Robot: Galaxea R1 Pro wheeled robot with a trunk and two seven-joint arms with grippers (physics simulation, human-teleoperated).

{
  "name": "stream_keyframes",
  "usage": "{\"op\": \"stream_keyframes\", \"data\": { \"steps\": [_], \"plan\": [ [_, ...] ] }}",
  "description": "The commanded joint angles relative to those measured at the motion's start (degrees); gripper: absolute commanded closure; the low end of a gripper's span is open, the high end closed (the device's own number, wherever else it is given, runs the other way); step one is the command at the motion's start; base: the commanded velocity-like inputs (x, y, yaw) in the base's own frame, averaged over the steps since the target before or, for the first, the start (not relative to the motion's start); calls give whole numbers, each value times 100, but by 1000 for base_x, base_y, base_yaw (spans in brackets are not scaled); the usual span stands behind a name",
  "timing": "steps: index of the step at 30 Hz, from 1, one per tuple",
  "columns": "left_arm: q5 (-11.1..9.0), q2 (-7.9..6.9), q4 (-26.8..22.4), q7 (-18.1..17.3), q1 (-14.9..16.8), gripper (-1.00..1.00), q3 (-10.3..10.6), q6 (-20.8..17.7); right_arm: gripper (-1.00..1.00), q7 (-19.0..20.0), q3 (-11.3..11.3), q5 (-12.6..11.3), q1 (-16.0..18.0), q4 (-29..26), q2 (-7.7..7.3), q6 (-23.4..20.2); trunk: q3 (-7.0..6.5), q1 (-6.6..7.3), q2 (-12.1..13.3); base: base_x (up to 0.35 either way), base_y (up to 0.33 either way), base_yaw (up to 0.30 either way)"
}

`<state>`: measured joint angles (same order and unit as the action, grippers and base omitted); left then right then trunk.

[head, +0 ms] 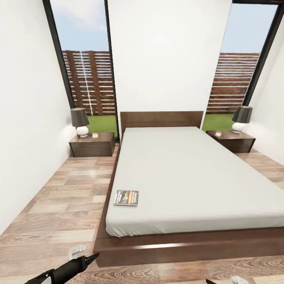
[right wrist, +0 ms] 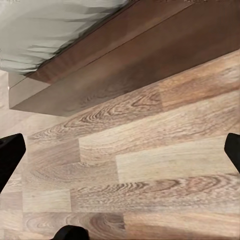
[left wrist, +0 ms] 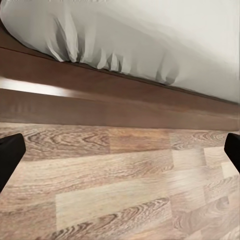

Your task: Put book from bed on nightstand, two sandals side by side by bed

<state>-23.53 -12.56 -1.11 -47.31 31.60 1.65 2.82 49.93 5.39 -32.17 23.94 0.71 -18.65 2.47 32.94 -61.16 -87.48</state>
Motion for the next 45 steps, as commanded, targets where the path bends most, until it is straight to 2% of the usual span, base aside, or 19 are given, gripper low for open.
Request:
{"op": "stream_keyframes", "data": {
  "steps": [1, 45],
  "plan": [
    [-12, -1, 6, -12, 4, -100, 21, 28, -100, 17, 50, -35, 5, 8, 0, 26, -13, 23, 39, 0, 0, 0],
    [-3, 11, 5, -6, 4, -100, 28, 35, -100, 25, 59, -27, 5, 17, 2, 26, -803, 989, 1803, 0, 0, 0]
  ]
}}
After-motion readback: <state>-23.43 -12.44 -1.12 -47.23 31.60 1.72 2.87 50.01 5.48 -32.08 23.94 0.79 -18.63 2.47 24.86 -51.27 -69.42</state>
